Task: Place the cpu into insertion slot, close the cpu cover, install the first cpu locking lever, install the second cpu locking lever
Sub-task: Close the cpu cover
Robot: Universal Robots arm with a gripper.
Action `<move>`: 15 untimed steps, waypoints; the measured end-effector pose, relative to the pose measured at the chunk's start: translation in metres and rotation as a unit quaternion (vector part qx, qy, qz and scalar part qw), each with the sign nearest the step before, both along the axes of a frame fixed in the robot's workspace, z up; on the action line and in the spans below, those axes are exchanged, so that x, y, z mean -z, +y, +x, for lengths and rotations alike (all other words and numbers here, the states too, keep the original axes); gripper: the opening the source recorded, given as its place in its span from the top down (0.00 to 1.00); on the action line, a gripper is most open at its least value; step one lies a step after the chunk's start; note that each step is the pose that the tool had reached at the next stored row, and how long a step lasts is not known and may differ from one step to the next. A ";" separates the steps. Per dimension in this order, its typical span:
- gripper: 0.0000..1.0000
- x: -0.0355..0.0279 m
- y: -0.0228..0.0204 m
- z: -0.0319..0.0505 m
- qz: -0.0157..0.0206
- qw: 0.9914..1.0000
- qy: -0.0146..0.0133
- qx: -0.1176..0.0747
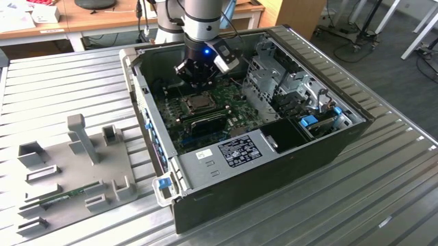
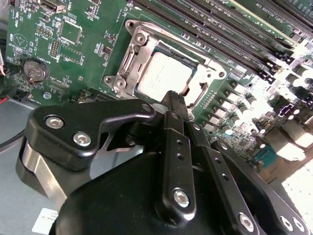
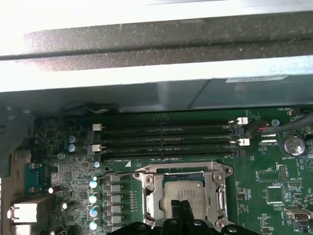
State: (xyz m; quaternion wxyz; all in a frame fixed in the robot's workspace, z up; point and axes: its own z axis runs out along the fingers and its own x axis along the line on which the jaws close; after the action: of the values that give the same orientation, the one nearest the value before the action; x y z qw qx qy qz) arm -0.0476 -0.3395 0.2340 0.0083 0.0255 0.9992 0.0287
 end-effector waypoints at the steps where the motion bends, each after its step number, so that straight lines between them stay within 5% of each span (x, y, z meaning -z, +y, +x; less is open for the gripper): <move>1: 0.90 0.0000 0.0000 0.0000 0.000 1.000 0.000 -0.001; 7: 0.90 0.0000 0.0000 0.0000 0.000 1.000 0.000 -0.002; 15: 0.90 0.0000 0.0000 -0.0001 0.000 1.000 0.000 -0.028</move>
State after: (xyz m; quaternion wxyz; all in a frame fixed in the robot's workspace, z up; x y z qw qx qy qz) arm -0.0476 -0.3395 0.2340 0.0074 -0.0026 0.9996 0.0289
